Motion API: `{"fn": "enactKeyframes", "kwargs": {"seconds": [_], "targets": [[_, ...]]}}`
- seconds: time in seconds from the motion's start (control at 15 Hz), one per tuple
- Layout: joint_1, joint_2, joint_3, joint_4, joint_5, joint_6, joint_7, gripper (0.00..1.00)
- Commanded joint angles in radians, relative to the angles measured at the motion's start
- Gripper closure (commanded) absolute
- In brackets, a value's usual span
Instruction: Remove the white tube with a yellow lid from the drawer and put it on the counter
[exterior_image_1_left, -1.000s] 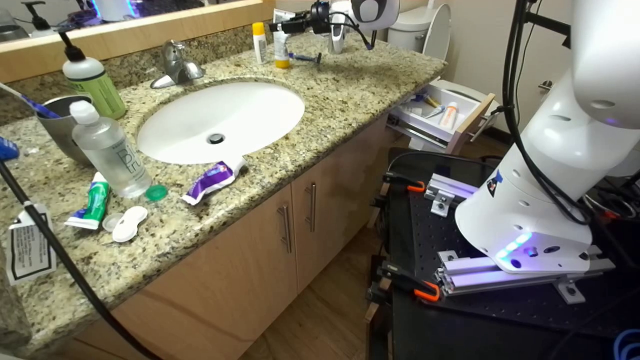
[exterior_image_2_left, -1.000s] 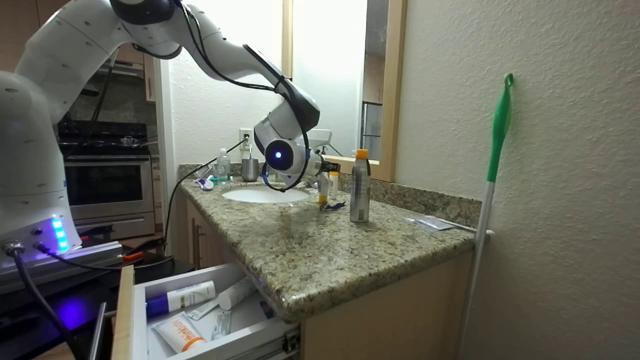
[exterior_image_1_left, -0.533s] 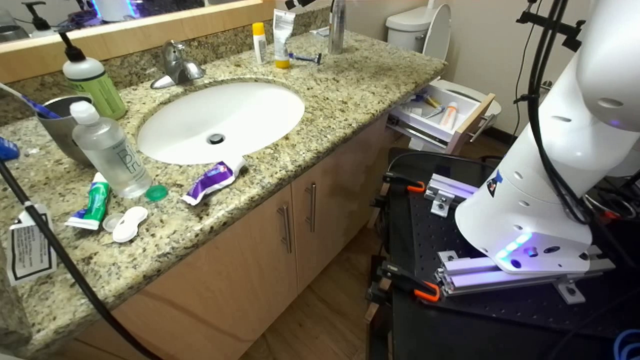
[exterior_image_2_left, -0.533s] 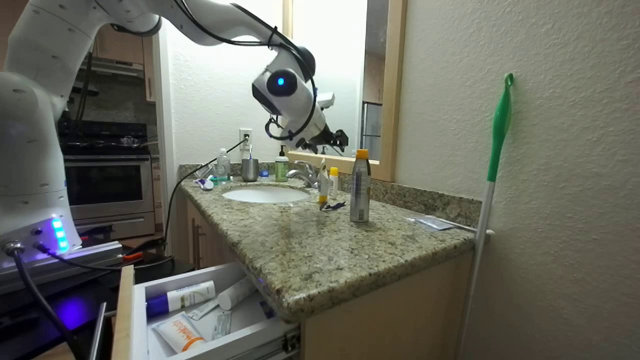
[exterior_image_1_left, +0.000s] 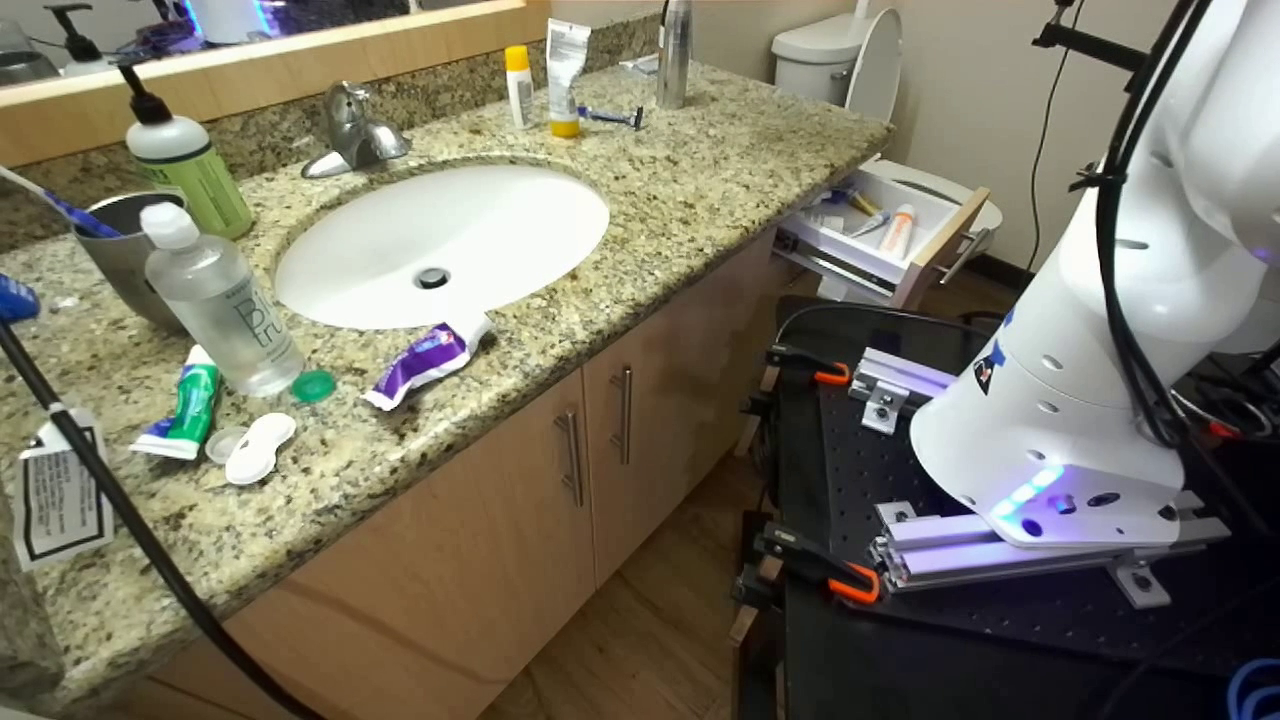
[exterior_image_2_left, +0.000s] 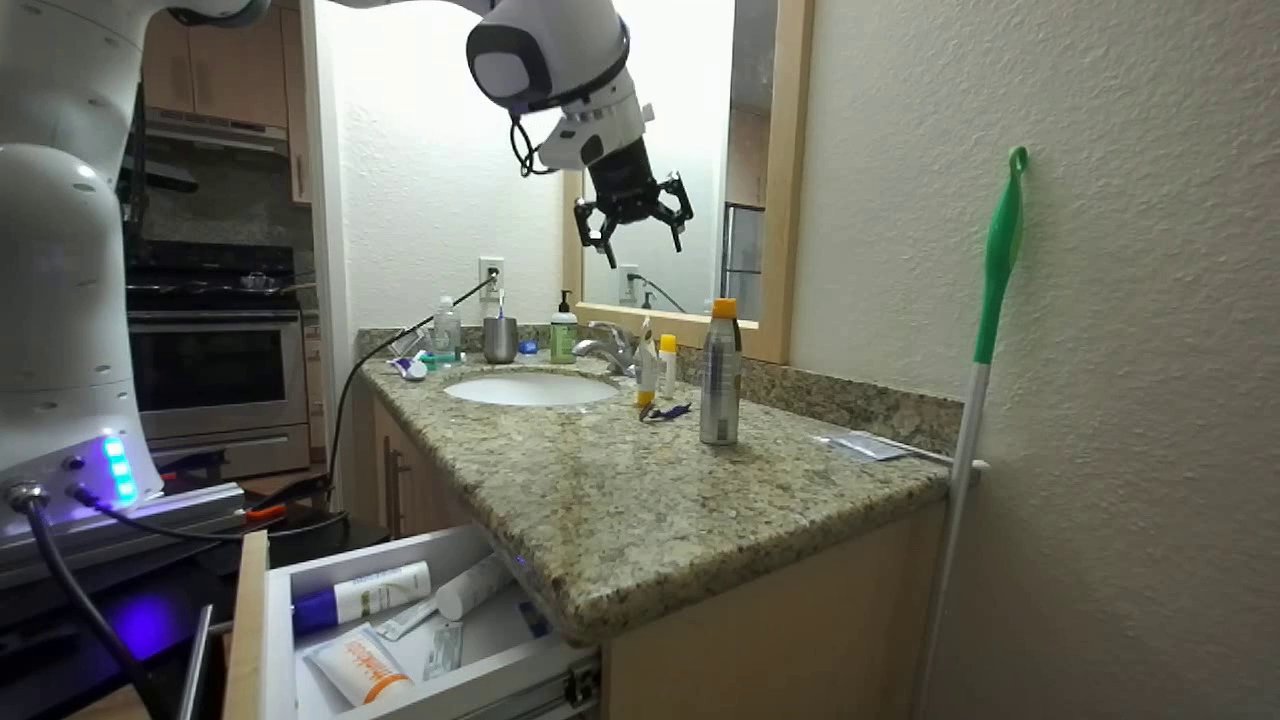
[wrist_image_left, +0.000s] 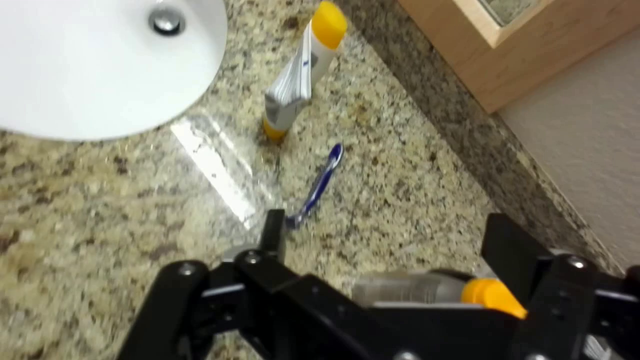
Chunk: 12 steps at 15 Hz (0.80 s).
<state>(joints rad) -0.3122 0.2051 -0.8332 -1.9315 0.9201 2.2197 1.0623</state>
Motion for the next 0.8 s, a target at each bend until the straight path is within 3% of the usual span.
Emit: {"fn": "enactKeyframes", "kwargs": {"seconds": [0.0, 0.07, 0.2, 0.4, 0.67, 0.73], "targets": [[-0.032, -0.094, -0.014, 0.101, -0.271, -0.236, 0.066, 0.00], [-0.041, -0.041, 0.006, 0.050, -0.175, -0.108, 0.028, 0.00], [-0.055, -0.084, 0.006, 0.097, -0.247, -0.205, 0.055, 0.00], [-0.054, -0.105, 0.009, 0.100, -0.262, -0.221, 0.059, 0.00], [-0.043, -0.104, 0.014, 0.092, -0.429, 0.033, 0.144, 0.00], [0.038, 0.014, -0.016, 0.079, -0.359, 0.159, 0.131, 0.00]]}}
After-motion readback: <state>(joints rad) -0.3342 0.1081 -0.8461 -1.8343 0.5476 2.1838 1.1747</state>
